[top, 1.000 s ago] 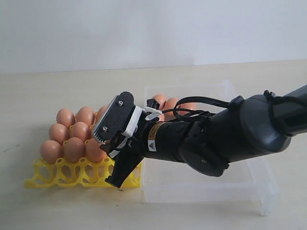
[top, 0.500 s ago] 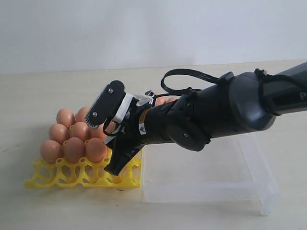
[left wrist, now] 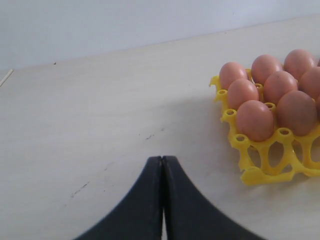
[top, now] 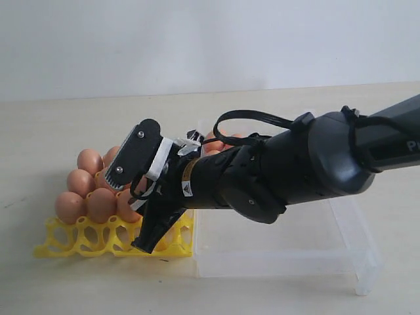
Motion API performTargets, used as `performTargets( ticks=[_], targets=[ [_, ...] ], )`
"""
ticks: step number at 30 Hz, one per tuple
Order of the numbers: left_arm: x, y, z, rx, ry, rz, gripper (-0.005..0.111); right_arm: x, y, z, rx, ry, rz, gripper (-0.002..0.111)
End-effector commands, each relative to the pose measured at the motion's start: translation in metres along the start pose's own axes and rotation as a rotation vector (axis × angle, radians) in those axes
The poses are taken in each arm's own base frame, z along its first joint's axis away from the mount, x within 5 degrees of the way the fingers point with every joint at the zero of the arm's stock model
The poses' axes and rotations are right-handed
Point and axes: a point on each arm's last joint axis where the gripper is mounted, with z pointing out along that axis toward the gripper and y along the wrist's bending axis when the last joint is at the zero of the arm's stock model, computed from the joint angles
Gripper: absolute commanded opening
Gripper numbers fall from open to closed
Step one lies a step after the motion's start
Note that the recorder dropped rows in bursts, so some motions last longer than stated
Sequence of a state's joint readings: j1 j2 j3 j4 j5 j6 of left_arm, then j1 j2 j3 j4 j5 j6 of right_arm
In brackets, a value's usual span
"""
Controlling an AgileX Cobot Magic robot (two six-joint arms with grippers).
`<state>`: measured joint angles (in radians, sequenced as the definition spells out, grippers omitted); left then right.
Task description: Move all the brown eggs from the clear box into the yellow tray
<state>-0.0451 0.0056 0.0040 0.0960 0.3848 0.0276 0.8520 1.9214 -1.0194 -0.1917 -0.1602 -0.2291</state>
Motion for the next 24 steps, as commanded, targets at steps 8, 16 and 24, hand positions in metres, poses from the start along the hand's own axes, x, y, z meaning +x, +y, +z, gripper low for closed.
performTargets(
  ticks=[8,16,24],
  targets=[
    [-0.002,0.000,-0.001,0.004,-0.016,-0.005,0.000,0.004,0.003,0.002,0.003,-0.042,-0.004,0.000],
    [-0.002,0.000,-0.001,0.004,-0.016,-0.005,0.000,0.017,0.008,0.012,-0.018,0.014,-0.003,0.000],
    [-0.002,0.000,-0.001,0.004,-0.016,-0.005,0.000,0.018,0.009,0.014,-0.020,0.015,-0.003,0.000]
  ],
)
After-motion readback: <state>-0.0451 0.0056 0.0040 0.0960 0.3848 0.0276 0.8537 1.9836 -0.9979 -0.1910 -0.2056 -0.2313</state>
